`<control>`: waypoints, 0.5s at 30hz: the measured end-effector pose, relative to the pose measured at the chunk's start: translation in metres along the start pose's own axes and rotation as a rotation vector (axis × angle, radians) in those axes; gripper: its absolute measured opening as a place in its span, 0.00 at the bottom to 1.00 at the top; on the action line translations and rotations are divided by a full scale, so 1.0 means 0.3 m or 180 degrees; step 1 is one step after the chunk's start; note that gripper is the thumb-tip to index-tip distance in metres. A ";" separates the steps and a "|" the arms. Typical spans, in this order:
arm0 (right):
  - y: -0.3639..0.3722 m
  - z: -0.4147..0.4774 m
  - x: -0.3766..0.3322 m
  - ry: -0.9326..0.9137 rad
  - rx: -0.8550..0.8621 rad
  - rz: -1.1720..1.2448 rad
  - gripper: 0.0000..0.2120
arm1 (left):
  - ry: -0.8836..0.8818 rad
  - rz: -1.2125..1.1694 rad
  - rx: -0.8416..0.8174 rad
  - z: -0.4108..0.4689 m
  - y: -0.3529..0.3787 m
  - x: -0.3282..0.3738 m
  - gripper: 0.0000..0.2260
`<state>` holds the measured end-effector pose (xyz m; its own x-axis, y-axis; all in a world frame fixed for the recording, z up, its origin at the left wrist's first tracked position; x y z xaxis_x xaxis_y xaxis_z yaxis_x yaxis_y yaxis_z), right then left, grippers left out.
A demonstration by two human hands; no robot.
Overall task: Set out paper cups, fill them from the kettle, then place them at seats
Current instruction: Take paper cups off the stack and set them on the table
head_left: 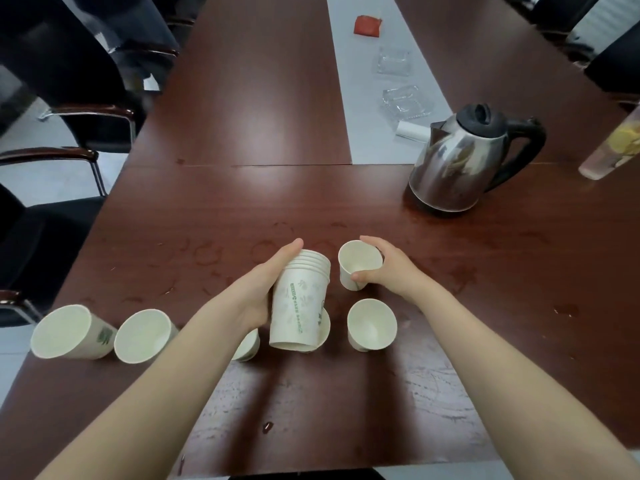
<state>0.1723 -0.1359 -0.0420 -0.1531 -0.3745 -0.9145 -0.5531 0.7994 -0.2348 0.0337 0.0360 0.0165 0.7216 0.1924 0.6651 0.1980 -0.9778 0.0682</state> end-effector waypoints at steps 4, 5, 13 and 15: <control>0.000 -0.002 0.001 0.0064 -0.0062 0.0036 0.42 | -0.0055 0.0002 -0.0008 -0.001 -0.004 -0.006 0.29; 0.002 -0.002 0.001 0.0082 -0.0072 0.0046 0.42 | -0.0056 0.0010 -0.0013 -0.002 -0.006 -0.006 0.28; 0.007 -0.015 0.003 0.0221 -0.0050 0.0124 0.49 | -0.0052 -0.0007 -0.0045 -0.006 -0.015 -0.006 0.31; -0.001 -0.020 -0.004 0.0198 0.0129 0.0184 0.47 | -0.0040 0.0015 -0.0049 -0.006 -0.016 -0.005 0.28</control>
<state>0.1677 -0.1385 -0.0387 -0.2352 -0.3546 -0.9050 -0.5084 0.8384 -0.1964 0.0304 0.0403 0.0164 0.7307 0.1887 0.6561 0.1843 -0.9799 0.0765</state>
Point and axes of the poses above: each hand's wrist, its own z-axis towards the middle knuckle, its own y-axis out of the palm, x = y × z, the point moved 5 cm from there along z, towards the middle knuckle, and after that the axes turned 15 degrees about z, right-handed, at the moved point
